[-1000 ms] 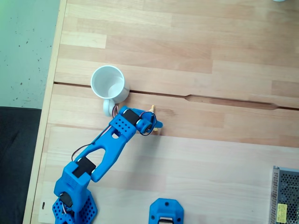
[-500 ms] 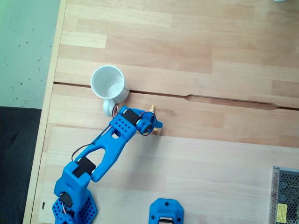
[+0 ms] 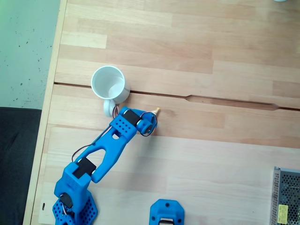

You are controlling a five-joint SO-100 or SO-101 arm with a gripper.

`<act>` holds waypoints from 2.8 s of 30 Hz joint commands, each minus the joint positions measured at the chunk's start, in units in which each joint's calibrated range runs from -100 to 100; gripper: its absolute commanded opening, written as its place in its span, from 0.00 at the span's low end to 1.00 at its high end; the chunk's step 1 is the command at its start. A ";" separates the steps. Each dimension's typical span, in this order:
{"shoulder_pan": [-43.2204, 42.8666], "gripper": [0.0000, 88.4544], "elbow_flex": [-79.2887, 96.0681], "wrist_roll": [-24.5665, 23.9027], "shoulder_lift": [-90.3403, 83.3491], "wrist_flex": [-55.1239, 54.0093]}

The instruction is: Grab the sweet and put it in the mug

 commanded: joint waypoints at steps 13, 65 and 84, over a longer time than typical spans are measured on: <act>-0.25 0.12 -4.19 -0.15 -1.18 -0.42; 0.04 0.42 -5.35 -0.10 -0.67 0.15; 4.10 0.42 -4.28 0.39 -1.18 0.71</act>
